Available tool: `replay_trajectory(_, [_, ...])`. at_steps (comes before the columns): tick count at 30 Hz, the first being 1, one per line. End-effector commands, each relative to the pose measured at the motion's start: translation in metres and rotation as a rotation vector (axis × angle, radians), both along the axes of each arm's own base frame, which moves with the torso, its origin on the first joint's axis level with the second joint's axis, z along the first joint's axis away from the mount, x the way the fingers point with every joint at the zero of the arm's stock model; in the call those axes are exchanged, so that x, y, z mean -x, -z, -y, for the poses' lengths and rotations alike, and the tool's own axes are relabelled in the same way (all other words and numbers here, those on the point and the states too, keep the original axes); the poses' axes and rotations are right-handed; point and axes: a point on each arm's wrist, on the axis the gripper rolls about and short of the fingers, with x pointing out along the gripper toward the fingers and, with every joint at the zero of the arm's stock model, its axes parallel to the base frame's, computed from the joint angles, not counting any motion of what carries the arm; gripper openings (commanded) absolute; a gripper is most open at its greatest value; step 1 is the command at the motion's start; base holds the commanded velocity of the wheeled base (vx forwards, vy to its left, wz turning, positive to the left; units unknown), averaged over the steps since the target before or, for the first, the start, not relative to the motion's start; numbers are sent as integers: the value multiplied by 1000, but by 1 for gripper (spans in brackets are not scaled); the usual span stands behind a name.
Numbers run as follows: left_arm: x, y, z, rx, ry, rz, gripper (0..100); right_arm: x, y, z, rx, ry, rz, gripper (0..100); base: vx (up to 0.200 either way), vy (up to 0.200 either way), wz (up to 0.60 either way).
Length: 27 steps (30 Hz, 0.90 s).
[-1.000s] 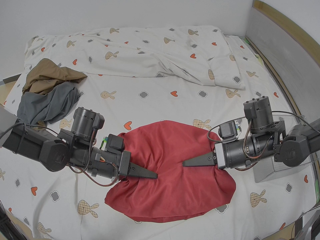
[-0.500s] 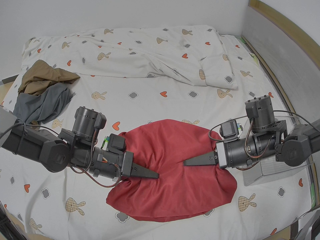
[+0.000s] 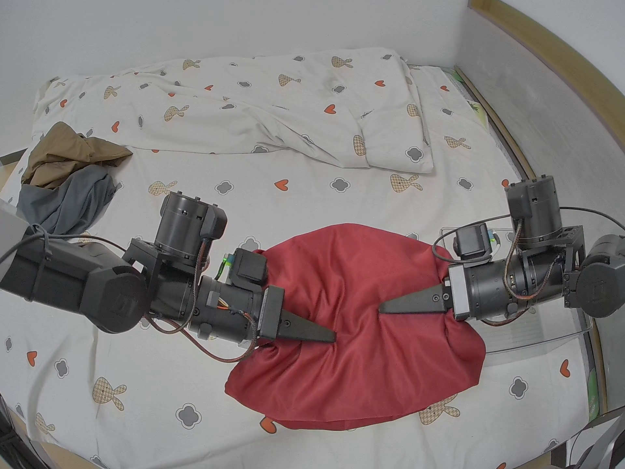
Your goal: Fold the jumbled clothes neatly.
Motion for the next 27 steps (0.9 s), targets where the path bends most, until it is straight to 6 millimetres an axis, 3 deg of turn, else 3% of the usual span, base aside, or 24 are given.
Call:
replay_trajectory(1, [1, -8, 7, 17, 18, 20, 0, 5, -13, 7, -19, 12, 35, 0, 0, 0, 0])
replay_trajectory(9, [1, -10, 13, 24, 31, 23, 0, 2, -14, 23, -10, 66, 22, 0, 0, 0, 0])
replay_trajectory(19, [1, -18, 32, 46, 61, 20, 0, 12, -20, 26, -14, 62, 28, 0, 0, 0, 0])
replay_trajectory(27, [-3, -21, 36, 54, 64, 30, 0, 16, -23, 30, -19, 69, 39, 0, 0, 0, 0])
